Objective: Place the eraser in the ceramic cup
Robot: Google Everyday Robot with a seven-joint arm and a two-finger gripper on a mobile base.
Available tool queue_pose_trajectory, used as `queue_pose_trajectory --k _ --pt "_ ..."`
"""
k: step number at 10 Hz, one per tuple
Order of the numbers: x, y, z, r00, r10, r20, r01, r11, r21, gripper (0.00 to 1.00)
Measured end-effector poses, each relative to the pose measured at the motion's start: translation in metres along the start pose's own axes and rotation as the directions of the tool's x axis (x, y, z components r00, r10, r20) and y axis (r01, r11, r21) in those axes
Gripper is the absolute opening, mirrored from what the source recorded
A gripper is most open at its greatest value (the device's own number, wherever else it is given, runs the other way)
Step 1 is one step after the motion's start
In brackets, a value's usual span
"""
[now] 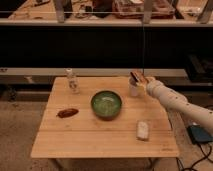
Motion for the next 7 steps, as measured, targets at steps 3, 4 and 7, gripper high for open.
queue_pose_trajectory --k 3,4,7 --pt "-0.0035 0.0042 0.0057 1.0 0.019 0.005 -0.018 1.0 -0.02 0.11" --pt "-0.0033 0.0056 0.0071 1.0 0.018 -0.002 -0.018 0.999 -0.03 0.22" --pt "-0.0078 0.0037 0.006 1.0 0.006 -0.023 -0.007 0.999 -0.046 0.52"
